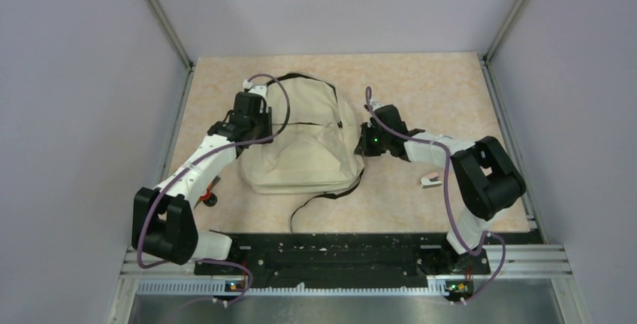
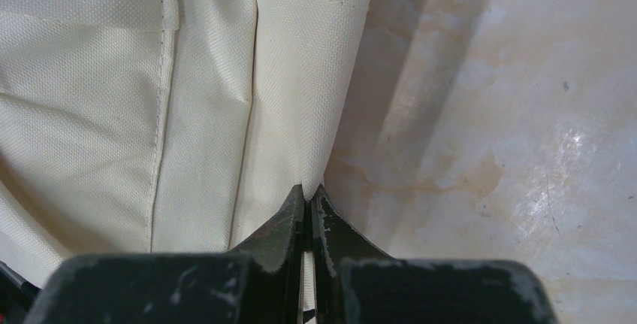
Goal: Pack the student bag
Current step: Unzip the student bag at the center of the board.
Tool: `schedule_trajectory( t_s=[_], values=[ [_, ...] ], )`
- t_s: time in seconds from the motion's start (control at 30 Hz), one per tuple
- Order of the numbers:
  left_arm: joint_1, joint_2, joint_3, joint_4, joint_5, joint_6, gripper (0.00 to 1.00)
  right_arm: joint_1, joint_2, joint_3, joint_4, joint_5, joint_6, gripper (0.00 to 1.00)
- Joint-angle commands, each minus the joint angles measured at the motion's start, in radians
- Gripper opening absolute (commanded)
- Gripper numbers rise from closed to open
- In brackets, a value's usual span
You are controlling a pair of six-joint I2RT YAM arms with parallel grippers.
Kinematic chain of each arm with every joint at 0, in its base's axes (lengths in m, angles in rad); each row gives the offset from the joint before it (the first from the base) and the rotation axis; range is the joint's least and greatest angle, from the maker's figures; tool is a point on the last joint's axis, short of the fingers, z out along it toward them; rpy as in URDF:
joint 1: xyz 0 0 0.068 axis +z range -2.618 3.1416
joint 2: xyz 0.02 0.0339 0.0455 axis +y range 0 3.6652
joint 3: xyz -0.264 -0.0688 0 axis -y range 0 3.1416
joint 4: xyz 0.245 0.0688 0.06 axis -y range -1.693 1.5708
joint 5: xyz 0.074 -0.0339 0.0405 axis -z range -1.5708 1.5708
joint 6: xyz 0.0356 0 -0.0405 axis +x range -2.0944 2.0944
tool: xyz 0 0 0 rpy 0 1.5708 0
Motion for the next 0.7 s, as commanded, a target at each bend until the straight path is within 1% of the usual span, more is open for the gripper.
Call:
schedule_trajectory(
  t_s=[0.0, 0.03, 0.1, 0.17, 0.27, 0.53, 0.63, 0.67],
  values=[
    [-0.007, -0.018, 0.015, 0.000, -0.022, -0.013, 0.36, -0.008, 0.002, 0.046, 0.040, -0.008, -0.009, 0.00],
    [-0.007, -0.019, 0.015, 0.000, -0.028, -0.013, 0.34, -0.008, 0.001, 0.045, 0.039, -0.008, -0.009, 0.00],
    [-0.007, -0.024, 0.015, -0.001, -0.037, -0.013, 0.22, -0.008, 0.001, 0.045, 0.041, -0.009, -0.008, 0.00],
    [-0.007, -0.029, 0.015, 0.000, -0.040, -0.013, 0.19, -0.008, 0.003, 0.046, 0.041, -0.011, -0.008, 0.00],
    [-0.007, -0.034, 0.015, -0.001, -0.063, -0.005, 0.19, -0.008, 0.005, 0.048, 0.042, -0.014, -0.009, 0.00],
    [-0.016, -0.046, 0.019, -0.018, -0.153, 0.013, 0.28, -0.008, 0.011, 0.048, 0.043, -0.024, -0.007, 0.00],
    [-0.022, -0.052, 0.018, -0.018, -0.159, 0.016, 0.29, -0.008, 0.012, 0.049, 0.045, -0.029, -0.006, 0.00],
    [-0.023, -0.052, 0.018, -0.016, -0.153, 0.016, 0.28, -0.007, 0.013, 0.048, 0.046, -0.030, -0.005, 0.00]
  ],
)
